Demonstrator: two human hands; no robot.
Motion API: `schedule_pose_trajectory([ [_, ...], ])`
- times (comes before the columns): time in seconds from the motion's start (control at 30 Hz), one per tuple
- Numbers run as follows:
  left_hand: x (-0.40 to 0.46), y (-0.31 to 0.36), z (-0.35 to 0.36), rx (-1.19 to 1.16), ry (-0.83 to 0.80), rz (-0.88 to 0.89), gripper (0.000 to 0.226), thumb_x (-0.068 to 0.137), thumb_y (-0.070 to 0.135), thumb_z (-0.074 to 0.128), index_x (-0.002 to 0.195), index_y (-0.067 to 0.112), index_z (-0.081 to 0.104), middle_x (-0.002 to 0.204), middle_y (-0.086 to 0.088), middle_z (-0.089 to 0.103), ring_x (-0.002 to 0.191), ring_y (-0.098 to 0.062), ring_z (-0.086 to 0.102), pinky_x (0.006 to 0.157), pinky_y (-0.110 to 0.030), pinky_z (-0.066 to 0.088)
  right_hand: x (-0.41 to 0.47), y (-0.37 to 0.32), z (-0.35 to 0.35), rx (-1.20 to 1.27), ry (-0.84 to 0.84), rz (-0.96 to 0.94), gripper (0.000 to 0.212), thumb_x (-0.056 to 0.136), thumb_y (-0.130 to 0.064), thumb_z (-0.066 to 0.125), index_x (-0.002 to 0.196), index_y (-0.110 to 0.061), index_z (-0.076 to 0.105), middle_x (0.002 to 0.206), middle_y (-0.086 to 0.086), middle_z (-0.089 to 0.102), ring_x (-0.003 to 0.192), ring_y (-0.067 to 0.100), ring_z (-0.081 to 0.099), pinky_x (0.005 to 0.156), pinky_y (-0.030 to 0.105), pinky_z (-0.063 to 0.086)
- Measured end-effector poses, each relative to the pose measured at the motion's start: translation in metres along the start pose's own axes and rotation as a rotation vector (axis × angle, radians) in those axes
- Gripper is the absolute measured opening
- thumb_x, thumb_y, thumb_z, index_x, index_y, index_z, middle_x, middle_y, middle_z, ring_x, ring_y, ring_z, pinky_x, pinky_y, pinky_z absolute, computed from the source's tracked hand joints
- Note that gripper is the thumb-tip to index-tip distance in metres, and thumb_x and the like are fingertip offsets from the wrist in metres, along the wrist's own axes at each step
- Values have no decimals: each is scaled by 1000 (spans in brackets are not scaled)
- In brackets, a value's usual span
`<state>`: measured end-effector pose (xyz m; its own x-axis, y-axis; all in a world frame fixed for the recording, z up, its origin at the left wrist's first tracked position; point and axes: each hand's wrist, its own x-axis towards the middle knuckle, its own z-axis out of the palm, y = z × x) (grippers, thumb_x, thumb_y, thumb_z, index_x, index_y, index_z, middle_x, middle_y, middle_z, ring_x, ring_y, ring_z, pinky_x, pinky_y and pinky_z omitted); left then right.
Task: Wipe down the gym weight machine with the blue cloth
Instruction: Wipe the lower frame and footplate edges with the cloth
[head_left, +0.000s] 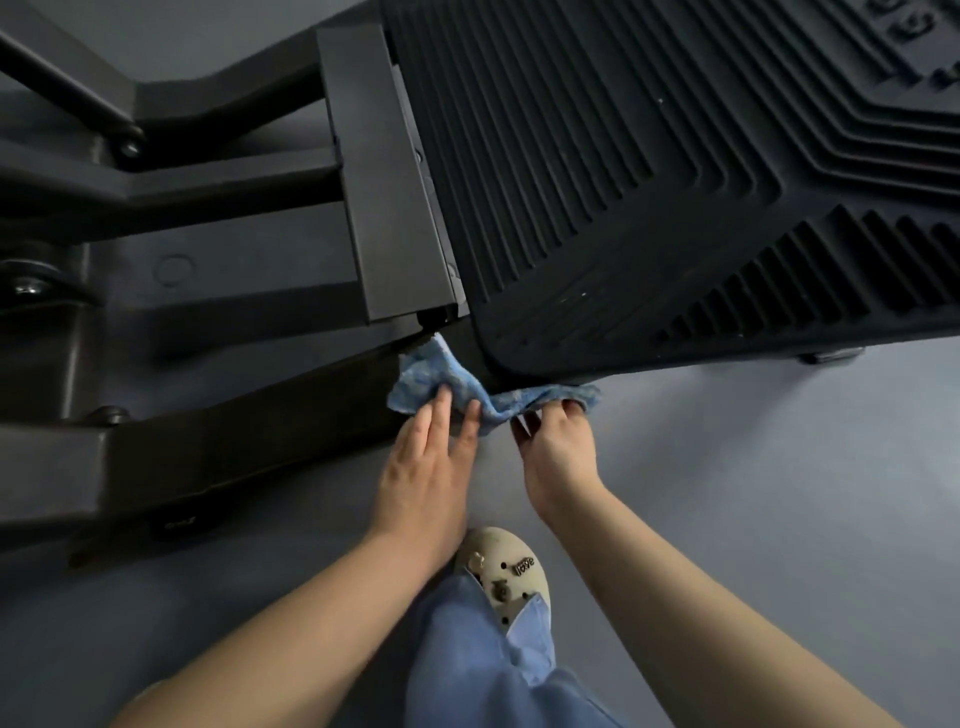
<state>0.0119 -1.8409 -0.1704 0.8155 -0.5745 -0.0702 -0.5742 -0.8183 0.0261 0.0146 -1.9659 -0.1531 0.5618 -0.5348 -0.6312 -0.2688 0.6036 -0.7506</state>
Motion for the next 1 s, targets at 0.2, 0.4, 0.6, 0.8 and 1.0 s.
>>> schedule_pose_trajectory([
  [0.2,26,29,-5,-111,124,49,74,46,10,73,119,19,65,120,-17,39,109,-32,38,88,-44,50,16,-24,-18,-15,104,-159,19,103,-14,30,116,-18,43,119,3,52,107,14,52,101,32,43],
  [0.4,18,9,-2,-66,92,89,88,52,16,79,134,11,49,130,-21,34,118,-37,40,99,-46,42,14,-17,-16,-130,115,-127,19,102,-15,35,117,-10,45,116,9,55,98,18,59,93,35,49],
  [0.6,-6,-36,-2,-15,-89,-90,94,40,24,86,127,5,56,117,-27,59,103,-39,62,92,-51,46,0,7,6,-180,13,141,20,97,-12,48,112,1,52,107,20,62,86,27,64,67,32,55],
  [0.8,-13,-61,-9,-160,-163,-250,74,82,31,59,147,16,27,147,-19,32,135,-32,33,115,-43,18,-6,20,34,-170,-39,306,26,93,-18,58,112,1,55,86,14,62,73,21,62,69,31,51],
  [1.0,16,-25,-21,-291,-132,-58,74,92,28,43,150,24,-3,158,-7,-7,145,-22,-3,116,-32,-2,6,6,11,218,-119,332,23,97,-2,39,113,5,56,89,16,65,75,22,63,57,28,57],
])
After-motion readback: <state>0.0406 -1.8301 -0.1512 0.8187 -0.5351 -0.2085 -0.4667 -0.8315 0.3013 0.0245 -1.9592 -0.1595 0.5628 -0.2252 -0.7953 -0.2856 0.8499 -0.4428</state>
